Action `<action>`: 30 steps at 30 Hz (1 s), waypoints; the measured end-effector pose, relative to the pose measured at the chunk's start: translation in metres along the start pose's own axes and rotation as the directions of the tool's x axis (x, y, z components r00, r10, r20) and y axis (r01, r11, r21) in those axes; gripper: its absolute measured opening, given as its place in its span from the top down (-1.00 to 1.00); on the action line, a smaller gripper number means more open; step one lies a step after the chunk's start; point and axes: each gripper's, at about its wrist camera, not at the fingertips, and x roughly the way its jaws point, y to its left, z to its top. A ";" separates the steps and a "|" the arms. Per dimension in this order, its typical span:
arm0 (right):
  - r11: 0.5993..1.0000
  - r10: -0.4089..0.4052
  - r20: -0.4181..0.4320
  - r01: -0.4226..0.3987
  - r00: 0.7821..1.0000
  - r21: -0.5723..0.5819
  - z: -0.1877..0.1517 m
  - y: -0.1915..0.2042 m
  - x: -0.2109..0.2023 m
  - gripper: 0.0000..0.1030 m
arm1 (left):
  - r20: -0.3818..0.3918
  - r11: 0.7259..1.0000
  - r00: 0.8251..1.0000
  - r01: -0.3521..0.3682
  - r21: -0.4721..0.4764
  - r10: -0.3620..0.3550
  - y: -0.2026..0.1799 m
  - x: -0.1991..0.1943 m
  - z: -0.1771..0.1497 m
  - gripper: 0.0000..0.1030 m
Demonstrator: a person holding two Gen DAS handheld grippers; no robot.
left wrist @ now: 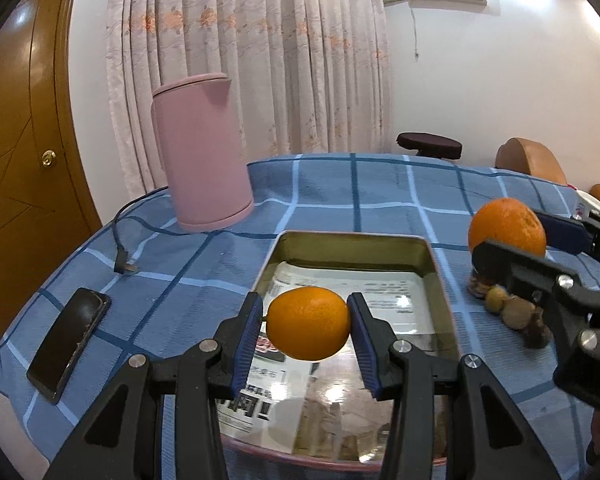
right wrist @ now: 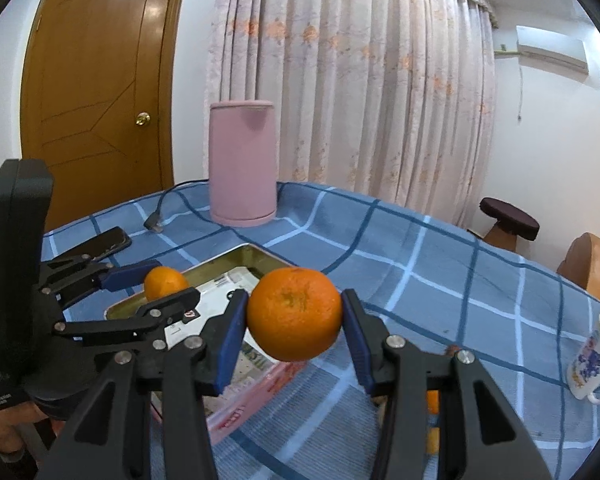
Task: Organize fruits
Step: 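Carry the oranges over the pink tin box with both tools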
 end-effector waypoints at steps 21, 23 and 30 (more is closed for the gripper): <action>0.998 0.068 -0.152 -0.068 0.986 0.004 -0.022 0.018 0.060 0.03 | -0.080 1.000 0.997 -0.013 -0.005 0.012 0.021 0.032 -0.005 0.11; 0.997 0.073 -0.156 -0.073 0.985 0.005 -0.021 0.020 0.061 0.03 | -0.085 1.000 0.996 -0.016 -0.002 0.015 0.021 0.034 -0.006 0.11; 0.995 0.104 -0.169 -0.104 0.980 0.006 -0.021 0.022 0.066 0.01 | -0.095 1.000 0.995 -0.005 -0.010 0.004 0.024 0.034 -0.007 0.10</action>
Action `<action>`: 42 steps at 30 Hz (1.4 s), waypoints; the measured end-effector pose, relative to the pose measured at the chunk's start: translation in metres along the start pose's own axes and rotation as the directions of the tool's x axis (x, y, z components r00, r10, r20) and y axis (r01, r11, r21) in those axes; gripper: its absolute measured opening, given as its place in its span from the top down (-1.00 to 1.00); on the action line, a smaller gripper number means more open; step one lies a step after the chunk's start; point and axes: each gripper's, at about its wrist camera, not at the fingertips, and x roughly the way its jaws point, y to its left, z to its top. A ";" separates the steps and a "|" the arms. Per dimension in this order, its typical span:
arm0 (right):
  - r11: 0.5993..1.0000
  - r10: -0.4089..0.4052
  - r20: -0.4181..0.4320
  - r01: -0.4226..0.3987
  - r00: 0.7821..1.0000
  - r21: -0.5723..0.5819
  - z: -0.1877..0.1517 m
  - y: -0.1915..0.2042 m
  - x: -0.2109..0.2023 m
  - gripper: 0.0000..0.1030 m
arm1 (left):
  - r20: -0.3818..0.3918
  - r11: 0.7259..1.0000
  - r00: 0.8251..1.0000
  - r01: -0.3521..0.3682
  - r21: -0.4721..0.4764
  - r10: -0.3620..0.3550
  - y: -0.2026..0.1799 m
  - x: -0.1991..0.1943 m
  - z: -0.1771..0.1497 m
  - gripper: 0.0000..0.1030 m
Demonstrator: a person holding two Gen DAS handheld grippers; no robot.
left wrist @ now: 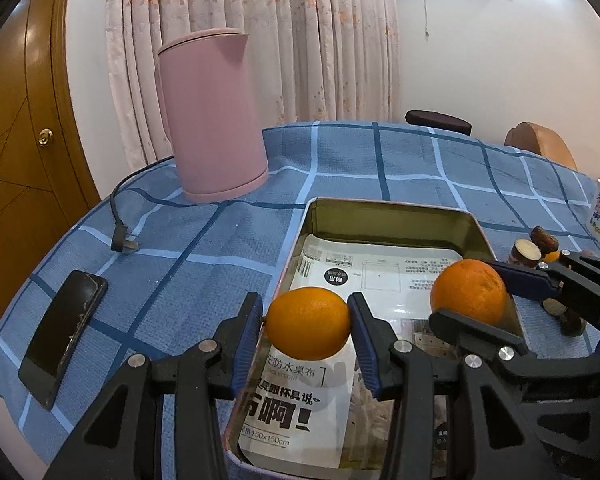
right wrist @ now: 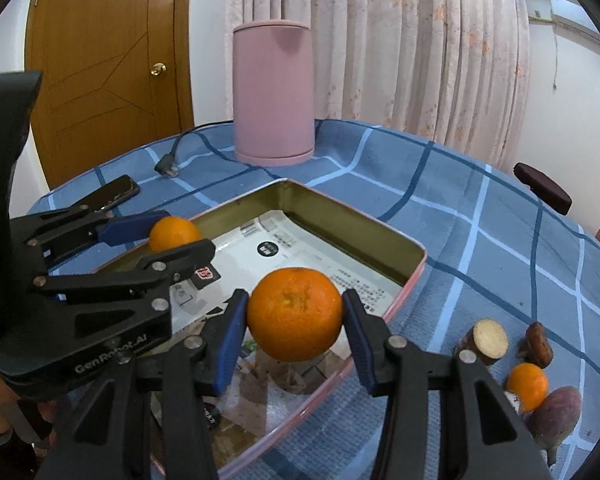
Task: Organize fruits
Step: 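Carry the oranges over the pink tin box with both tools, then lower the oranges into the tin and open both tools, then grasp the purple round fruit with the right tool while the left tool grasps the dark brown fruit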
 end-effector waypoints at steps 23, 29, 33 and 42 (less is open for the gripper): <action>0.899 -0.328 0.058 0.292 0.943 0.327 -0.051 -0.143 -0.113 -0.65 | 0.042 0.966 0.973 0.220 0.137 -0.227 -0.119 -0.043 0.018 -0.27; 0.870 -0.327 -0.002 0.302 0.945 0.391 -0.064 -0.172 -0.107 -0.66 | -0.004 0.951 0.964 0.262 0.167 -0.265 -0.147 -0.030 0.017 -0.27; 0.875 -0.299 -0.047 0.293 0.953 0.384 -0.071 -0.174 -0.095 -0.66 | -0.021 0.948 0.959 0.282 0.148 -0.282 -0.152 -0.023 0.015 -0.27; 0.880 -0.162 -0.135 0.205 0.978 0.428 -0.078 -0.188 -0.071 -0.26 | -0.065 0.940 0.951 0.309 0.144 -0.303 -0.165 -0.017 0.005 -0.27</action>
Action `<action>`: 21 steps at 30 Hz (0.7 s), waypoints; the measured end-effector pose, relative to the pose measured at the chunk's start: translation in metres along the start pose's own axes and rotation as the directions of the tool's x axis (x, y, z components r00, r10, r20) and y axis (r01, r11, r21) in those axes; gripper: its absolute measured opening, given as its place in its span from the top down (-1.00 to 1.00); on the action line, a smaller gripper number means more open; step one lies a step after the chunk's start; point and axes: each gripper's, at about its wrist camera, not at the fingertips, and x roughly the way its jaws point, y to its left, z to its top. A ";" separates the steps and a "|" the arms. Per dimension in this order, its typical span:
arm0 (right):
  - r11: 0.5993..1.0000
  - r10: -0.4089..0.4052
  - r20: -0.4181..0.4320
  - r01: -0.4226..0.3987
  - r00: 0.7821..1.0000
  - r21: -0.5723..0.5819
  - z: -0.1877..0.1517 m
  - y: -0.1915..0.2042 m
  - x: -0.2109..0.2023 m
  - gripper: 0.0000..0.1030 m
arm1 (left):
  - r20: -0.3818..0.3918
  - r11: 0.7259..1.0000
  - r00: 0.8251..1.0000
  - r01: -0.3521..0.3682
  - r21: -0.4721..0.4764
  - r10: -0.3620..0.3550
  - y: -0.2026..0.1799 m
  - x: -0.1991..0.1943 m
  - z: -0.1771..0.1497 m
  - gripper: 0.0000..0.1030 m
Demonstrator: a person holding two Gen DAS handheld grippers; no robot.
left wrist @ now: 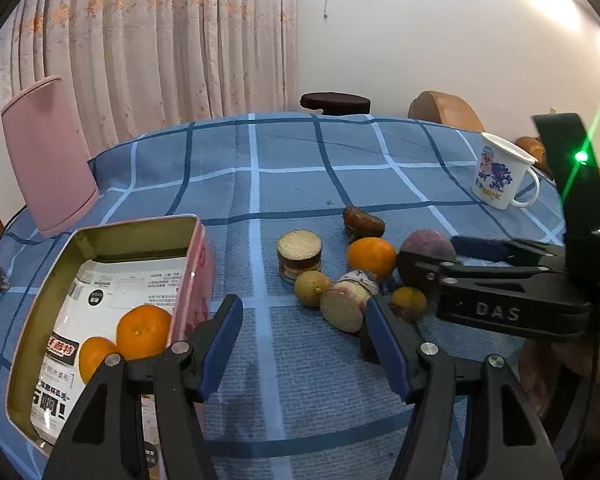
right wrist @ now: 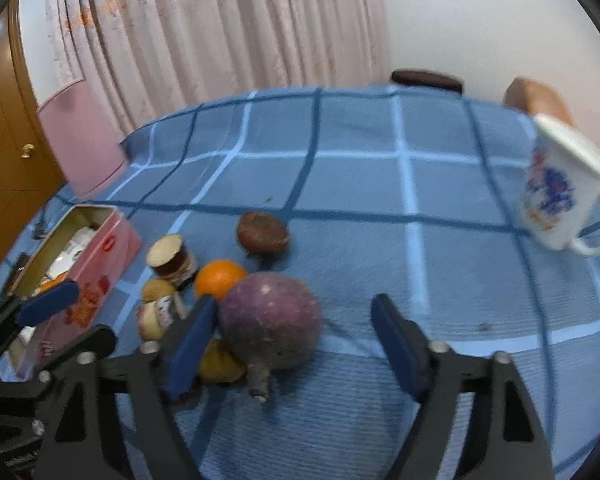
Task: Organize fruits
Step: 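Grasp the purple round fruit with the right tool while the left tool grasps the dark brown fruit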
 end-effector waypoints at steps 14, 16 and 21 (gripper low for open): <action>0.997 -0.056 0.128 0.047 0.990 0.067 -0.008 -0.018 -0.034 -0.07 | -0.062 0.996 0.995 0.085 0.027 -0.084 -0.030 0.011 -0.006 -0.27; 0.997 -0.055 0.129 0.047 0.990 0.064 -0.008 -0.017 -0.035 -0.08 | -0.078 0.996 0.993 0.089 0.017 -0.088 -0.030 0.016 -0.005 -0.27; 0.998 -0.053 0.129 0.048 0.990 0.046 -0.008 -0.013 -0.035 -0.08 | -0.128 0.992 0.983 0.128 -0.015 -0.128 -0.029 0.031 -0.003 0.09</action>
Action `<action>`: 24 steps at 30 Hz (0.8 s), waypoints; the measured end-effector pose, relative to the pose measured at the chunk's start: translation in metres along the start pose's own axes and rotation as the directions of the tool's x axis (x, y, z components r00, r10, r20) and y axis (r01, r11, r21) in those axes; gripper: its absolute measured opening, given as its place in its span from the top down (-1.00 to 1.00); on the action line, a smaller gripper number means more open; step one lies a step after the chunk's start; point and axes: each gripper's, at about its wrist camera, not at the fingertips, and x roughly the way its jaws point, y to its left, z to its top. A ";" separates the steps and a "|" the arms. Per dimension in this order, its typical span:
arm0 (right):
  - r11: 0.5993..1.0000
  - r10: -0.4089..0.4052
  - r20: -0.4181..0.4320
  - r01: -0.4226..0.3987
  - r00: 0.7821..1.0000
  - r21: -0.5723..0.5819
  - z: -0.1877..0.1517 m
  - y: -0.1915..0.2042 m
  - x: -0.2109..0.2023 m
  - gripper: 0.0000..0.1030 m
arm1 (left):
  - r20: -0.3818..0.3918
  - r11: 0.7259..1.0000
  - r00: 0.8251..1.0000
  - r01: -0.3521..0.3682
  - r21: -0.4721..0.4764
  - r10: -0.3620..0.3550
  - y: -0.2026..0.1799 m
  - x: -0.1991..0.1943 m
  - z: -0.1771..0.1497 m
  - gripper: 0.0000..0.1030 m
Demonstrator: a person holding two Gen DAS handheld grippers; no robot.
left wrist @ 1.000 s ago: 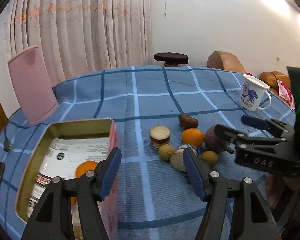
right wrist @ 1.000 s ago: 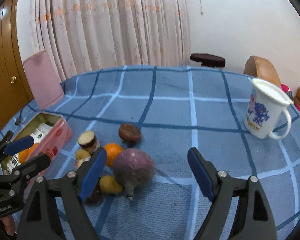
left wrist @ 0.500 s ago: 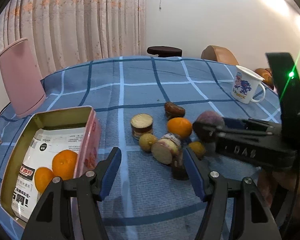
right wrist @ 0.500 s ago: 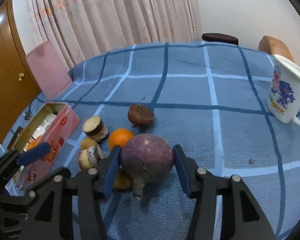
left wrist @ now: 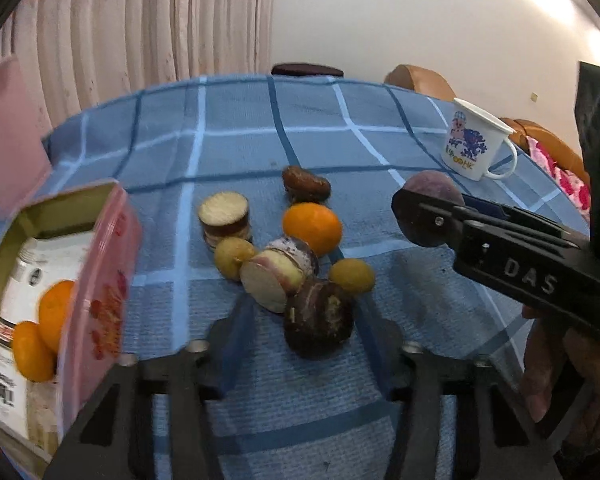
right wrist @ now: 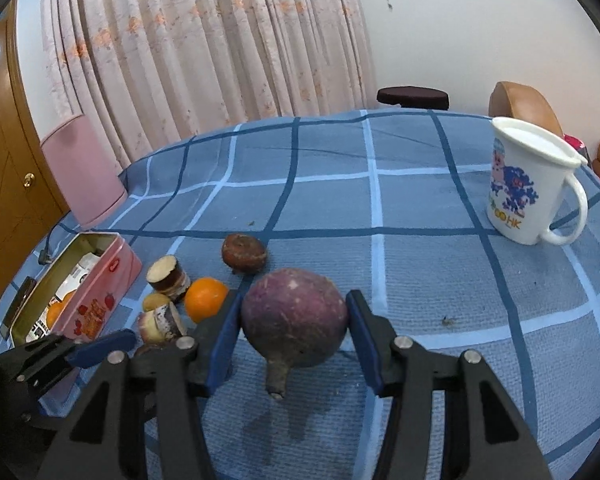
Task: Organize fruits
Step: 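Grasp the purple round fruit with the right tool while the left tool grasps the dark brown fruit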
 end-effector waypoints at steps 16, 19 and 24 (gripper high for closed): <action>0.999 -0.013 0.056 0.015 0.998 -0.033 -0.001 0.007 -0.008 -0.08 | 0.070 0.999 0.997 0.027 0.028 -0.029 -0.001 -0.019 -0.005 0.32; 0.999 -0.018 0.072 0.022 0.997 -0.048 -0.001 0.011 -0.011 -0.08 | 0.096 0.999 0.995 0.026 0.023 -0.028 0.001 -0.026 -0.004 0.32; 0.998 -0.021 0.086 0.026 0.996 -0.062 -0.001 0.014 -0.013 -0.08 | 0.131 1.000 0.991 0.018 0.017 -0.020 0.005 -0.032 -0.003 0.32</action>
